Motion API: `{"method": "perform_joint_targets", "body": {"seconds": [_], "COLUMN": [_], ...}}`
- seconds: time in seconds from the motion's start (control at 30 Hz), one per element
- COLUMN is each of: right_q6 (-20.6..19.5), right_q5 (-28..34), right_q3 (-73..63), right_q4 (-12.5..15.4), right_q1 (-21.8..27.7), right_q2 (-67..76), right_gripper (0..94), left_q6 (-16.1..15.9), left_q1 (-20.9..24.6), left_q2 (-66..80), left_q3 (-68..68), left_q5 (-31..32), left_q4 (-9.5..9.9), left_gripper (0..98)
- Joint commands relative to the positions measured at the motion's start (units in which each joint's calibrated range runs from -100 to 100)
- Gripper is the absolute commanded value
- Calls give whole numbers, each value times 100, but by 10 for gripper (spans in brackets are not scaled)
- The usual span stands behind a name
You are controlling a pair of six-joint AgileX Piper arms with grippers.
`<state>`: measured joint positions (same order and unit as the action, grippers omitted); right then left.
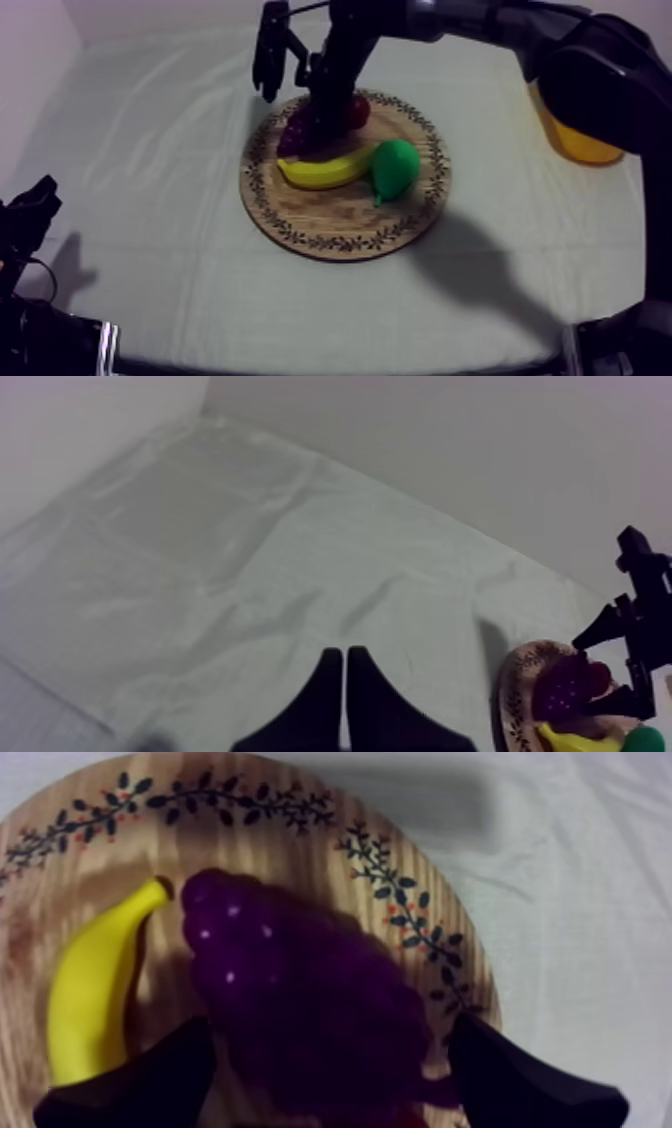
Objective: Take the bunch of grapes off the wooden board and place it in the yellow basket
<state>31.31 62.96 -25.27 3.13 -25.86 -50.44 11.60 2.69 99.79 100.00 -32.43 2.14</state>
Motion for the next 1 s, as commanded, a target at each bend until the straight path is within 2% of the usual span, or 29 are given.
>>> {"method": "perform_joint_targets", "body": {"seconds": [0.0, 0.17, 0.37, 0.57, 0.97], "right_q6": [-38, -32, 303, 393, 433], "right_q5": [15, 54, 111, 142, 102], "right_q3": [-215, -623, -644, -388, 1084], "right_q4": [-50, -81, 235, 335, 501], "right_q1": [-8, 21, 170, 223, 244], "right_q2": [-242, -557, -524, -314, 1303], "right_gripper": [923, 883, 616, 457, 442], "left_q6": [0, 0, 0, 0, 0], "left_q1": [3, 3, 3, 3, 3], "left_q2": [-5, -5, -5, -5, -5], "left_q3": [0, 0, 0, 0, 0], "left_q5": [1, 1, 1, 1, 1], "left_q4": [-2, -2, -2, -2, -2], "left_gripper": [1, 1, 1, 1, 1]}}
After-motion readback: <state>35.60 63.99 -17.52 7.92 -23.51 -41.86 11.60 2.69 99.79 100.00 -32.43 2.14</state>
